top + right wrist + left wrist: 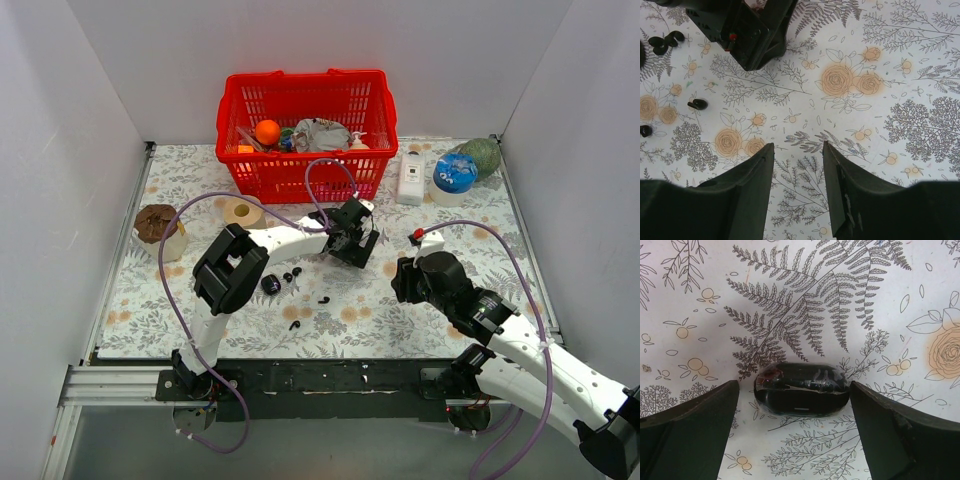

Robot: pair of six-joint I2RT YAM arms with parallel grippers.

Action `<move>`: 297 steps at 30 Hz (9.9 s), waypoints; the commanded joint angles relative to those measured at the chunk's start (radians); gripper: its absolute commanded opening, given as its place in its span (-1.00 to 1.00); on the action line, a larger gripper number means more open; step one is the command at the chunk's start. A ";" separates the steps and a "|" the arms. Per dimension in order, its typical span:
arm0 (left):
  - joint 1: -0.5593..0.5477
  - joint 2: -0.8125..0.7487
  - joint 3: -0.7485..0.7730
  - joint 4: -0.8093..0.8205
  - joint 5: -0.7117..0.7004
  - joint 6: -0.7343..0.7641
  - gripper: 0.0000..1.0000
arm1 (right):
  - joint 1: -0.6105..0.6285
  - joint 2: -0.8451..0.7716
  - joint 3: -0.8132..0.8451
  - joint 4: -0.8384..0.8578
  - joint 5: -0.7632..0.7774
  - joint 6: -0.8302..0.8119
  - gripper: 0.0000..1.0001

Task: Insert the wireless bluetooth earbuds into the charging case
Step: Pick up the charging case at the center of the board, then open the charging case at the center of the board, then adjust the charging case.

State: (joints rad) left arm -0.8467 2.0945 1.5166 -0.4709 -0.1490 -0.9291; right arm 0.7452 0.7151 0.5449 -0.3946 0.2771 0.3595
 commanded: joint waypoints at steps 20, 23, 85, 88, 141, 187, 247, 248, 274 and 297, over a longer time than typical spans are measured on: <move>-0.008 -0.007 -0.042 -0.037 0.051 0.124 0.73 | -0.004 -0.025 -0.002 0.011 -0.007 0.010 0.02; -0.008 -0.010 -0.056 -0.031 0.054 0.111 0.59 | -0.004 -0.025 -0.002 0.008 -0.009 0.010 0.01; -0.221 -1.289 -1.237 1.140 0.201 0.414 -1.00 | 0.240 0.379 0.483 0.010 -0.288 0.114 0.93; -0.222 -1.300 -1.240 1.138 0.197 0.417 -1.00 | 0.241 0.386 0.483 -0.004 -0.285 0.116 0.90; -0.229 -1.306 -1.231 1.114 0.174 0.408 -1.00 | 0.223 0.394 0.477 0.068 -0.325 0.093 -0.28; -0.193 -1.367 -0.964 0.666 0.417 0.081 0.96 | 0.494 0.268 0.711 -0.196 0.255 -0.407 -0.97; 0.118 -1.111 -0.957 1.077 0.960 -0.146 0.61 | 0.755 0.385 0.748 -0.115 0.409 -0.439 -0.97; 0.118 -1.110 -0.954 1.074 0.963 -0.146 0.57 | 0.758 0.385 0.748 -0.115 0.412 -0.439 -0.97; 0.118 -1.176 -1.044 1.131 0.864 -0.148 -1.00 | 0.769 0.297 0.741 -0.053 0.461 -0.308 0.21; 0.117 -1.370 -1.194 1.301 0.802 -0.217 -1.00 | 0.744 0.366 0.731 -0.072 0.421 -0.245 0.21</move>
State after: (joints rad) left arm -0.7330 0.7483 0.3332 0.7864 0.6327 -1.1362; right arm 1.5043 1.0752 1.2415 -0.4919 0.6796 0.0917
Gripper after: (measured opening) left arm 0.289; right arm 0.606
